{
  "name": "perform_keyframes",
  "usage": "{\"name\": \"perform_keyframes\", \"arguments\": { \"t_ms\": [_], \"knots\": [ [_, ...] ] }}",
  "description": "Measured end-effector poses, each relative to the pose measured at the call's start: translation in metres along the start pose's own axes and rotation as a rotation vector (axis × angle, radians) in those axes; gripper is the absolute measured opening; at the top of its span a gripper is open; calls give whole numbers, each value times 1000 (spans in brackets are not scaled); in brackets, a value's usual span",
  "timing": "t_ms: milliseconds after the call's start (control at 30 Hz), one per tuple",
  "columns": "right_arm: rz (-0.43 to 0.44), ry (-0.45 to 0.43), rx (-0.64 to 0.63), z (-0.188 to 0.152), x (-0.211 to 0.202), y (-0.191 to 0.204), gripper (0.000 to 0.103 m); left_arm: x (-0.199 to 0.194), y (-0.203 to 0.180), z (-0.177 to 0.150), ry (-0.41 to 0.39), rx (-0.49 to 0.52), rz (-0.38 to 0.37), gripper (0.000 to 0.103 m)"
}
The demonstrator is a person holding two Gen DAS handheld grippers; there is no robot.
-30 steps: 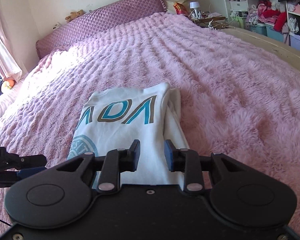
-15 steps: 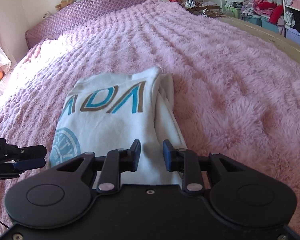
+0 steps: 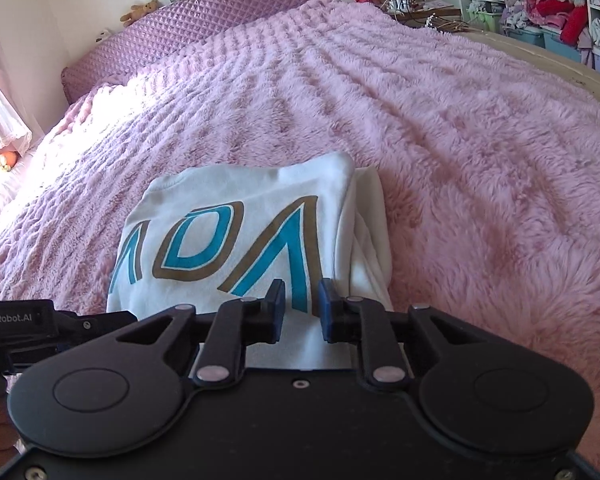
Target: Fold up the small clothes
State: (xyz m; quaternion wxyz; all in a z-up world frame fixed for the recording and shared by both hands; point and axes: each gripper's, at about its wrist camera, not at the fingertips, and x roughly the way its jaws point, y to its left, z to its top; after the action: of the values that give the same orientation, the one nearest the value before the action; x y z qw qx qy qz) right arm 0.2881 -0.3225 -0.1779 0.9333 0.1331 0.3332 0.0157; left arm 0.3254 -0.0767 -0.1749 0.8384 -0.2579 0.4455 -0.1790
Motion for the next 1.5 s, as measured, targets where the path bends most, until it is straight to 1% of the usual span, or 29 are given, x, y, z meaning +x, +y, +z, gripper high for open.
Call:
{"name": "perform_keyframes", "arguments": {
  "t_ms": [33,100,133,167,200,233,300,367,400,433,500,633,700,767,800,833,867,967,1067,1100,1133,1167,1200,1233,1267,1333,1367,1467,1500],
  "knots": [
    [12,0,-5,1,-2,-1,15,-3,1,1,-7,-10,-14,42],
    [82,-8,18,7,-12,-10,18,-16,7,3,-44,-25,-39,44],
    [118,-18,52,10,-18,-18,25,-22,10,4,-60,-33,-35,54],
    [149,-27,93,12,-23,-29,43,-29,15,4,-73,-49,-32,63],
    [178,-29,147,15,-28,-42,54,-36,23,4,-81,-71,-43,66],
    [200,-28,194,16,-31,-56,62,-41,32,3,-81,-97,-54,66],
    [224,-6,263,15,-32,-79,62,-43,49,2,-61,-154,-73,66],
    [271,49,313,10,-26,-97,62,-42,65,-1,-36,-214,-114,66],
    [309,82,327,8,-22,-102,62,-39,71,-2,-19,-240,-137,67],
    [338,105,335,5,-19,-104,62,-36,75,-4,2,-264,-164,70],
    [377,141,333,0,-13,-102,62,-26,78,-4,35,-292,-195,71],
    [403,166,338,-9,6,-92,64,-7,69,2,65,-287,-204,80],
    [430,169,371,-9,16,-89,65,2,63,8,76,-287,-210,81],
    [455,166,399,-7,25,-82,74,13,55,14,87,-300,-237,81],
    [465,168,399,-5,30,-79,76,20,51,17,99,-305,-246,83],
    [472,173,398,-4,34,-76,78,26,46,19,113,-302,-243,86],
    [473,178,397,-4,38,-74,78,33,41,21,125,-295,-239,90],
    [473,200,377,-2,52,-70,78,50,32,24,142,-278,-218,91],
    [463,202,363,-3,54,-70,78,55,28,26,134,-265,-205,90],
    [458,200,353,-3,54,-69,78,55,25,26,127,-256,-195,89],
    [452,196,343,-4,53,-67,78,55,23,25,122,-244,-180,84],
    [443,192,332,-3,53,-65,78,55,20,24,117,-224,-159,75],
    [432,188,323,-4,53,-64,76,55,18,23,114,-196,-135,72],
    [406,181,307,-4,51,-61,68,54,16,21,108,-181,-122,66],
    [372,179,285,-2,51,-56,57,53,13,21,105,-175,-108,58],
    [349,168,274,-1,48,-50,45,50,9,21,99,-172,-83,50],
    [330,161,274,0,46,-48,41,49,5,21,96,-170,-70,47],
    [251,144,228,7,34,-32,34,44,-17,26,93,-177,-10,40],
    [222,139,207,10,30,-27,33,42,-24,28,85,-169,1,38]
  ]
}}
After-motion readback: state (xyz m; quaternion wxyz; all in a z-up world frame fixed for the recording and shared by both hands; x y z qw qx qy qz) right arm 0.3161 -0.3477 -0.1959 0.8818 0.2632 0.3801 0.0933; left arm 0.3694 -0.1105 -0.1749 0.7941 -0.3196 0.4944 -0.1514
